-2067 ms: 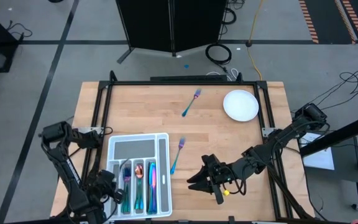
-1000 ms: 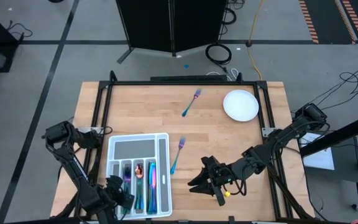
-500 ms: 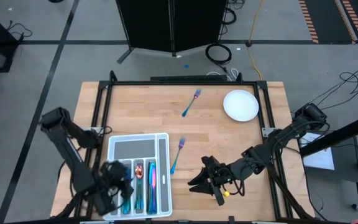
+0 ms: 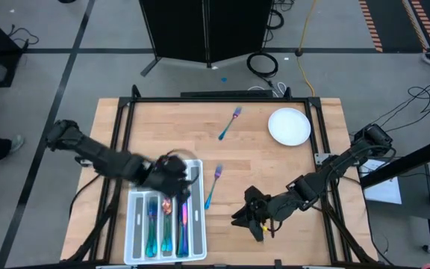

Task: Sort silverware
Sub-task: Put the bottom iridescent fork into the cutlery tray

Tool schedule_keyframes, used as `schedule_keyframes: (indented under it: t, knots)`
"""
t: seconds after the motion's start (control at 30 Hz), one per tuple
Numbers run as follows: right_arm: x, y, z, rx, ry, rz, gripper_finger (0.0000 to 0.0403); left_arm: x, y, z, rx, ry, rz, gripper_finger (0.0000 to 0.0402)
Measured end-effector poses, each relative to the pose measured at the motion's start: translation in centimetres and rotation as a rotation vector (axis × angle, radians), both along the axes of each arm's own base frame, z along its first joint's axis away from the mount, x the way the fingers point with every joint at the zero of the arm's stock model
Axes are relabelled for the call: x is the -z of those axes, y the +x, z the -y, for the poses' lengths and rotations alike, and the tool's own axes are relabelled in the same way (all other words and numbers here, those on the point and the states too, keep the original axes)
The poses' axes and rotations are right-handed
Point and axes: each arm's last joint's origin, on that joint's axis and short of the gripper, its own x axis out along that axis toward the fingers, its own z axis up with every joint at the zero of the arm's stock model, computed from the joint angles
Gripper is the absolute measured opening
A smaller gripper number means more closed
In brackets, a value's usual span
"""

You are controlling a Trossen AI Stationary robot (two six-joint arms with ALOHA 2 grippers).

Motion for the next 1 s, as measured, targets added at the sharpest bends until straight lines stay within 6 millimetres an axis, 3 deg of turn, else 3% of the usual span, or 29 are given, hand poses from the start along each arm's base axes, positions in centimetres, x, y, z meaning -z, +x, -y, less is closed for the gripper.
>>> schedule_keyframes:
  t: [0.17,0.4,0.6,0.77,1.0]
  knots:
    - [0.8,-0.4,0.2,0.032,0.019,-0.095,0.0105,1.1,4.2,-5.0,0.030,-0.098,0.009,0.0155]
    - [1.2,-0.6,0.3,0.056,0.034,-0.159,0.0105,2.9,9.1,-13.4,-0.016,-0.033,-0.010,0.0155]
    - [1.6,-0.8,0.4,0.083,0.052,-0.209,0.0105,4.3,14.7,-19.8,-0.035,0.092,-0.029,0.0155]
    - [1.6,-1.0,0.1,0.065,0.109,-0.240,0.0105,7.1,18.6,-23.9,-0.064,0.111,-0.128,0.0155]
    - [1.6,-1.5,-0.7,0.050,0.137,-0.254,0.0105,10.8,20.9,-27.3,-0.103,0.122,-0.270,0.0155]
